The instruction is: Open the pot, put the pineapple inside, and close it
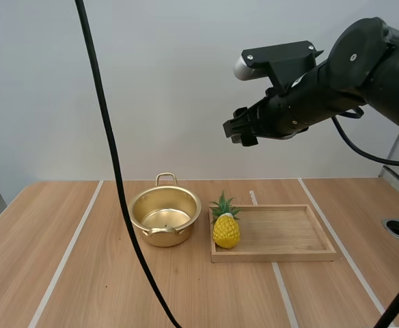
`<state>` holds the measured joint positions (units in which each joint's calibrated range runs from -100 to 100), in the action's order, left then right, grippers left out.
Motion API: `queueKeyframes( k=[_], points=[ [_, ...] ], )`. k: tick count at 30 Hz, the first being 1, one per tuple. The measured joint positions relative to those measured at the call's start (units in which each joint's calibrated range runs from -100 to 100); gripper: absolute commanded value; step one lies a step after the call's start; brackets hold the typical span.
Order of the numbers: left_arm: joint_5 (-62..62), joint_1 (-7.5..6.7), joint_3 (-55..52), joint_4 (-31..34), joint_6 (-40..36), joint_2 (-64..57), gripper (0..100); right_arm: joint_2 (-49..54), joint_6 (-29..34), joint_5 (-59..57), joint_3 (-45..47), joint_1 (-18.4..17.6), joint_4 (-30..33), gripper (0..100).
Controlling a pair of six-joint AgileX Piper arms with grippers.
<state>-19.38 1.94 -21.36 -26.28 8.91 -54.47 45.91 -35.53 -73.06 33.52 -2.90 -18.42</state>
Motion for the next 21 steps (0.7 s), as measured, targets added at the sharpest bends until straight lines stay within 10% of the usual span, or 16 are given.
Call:
queueKeyframes(
  k=[21],
  points=[
    [0.0, 0.0, 0.0, 0.0, 0.0, 0.0, 0, -10.08, -1.79, -7.56, 8.83, 0.0, -7.03, 100]
  ],
)
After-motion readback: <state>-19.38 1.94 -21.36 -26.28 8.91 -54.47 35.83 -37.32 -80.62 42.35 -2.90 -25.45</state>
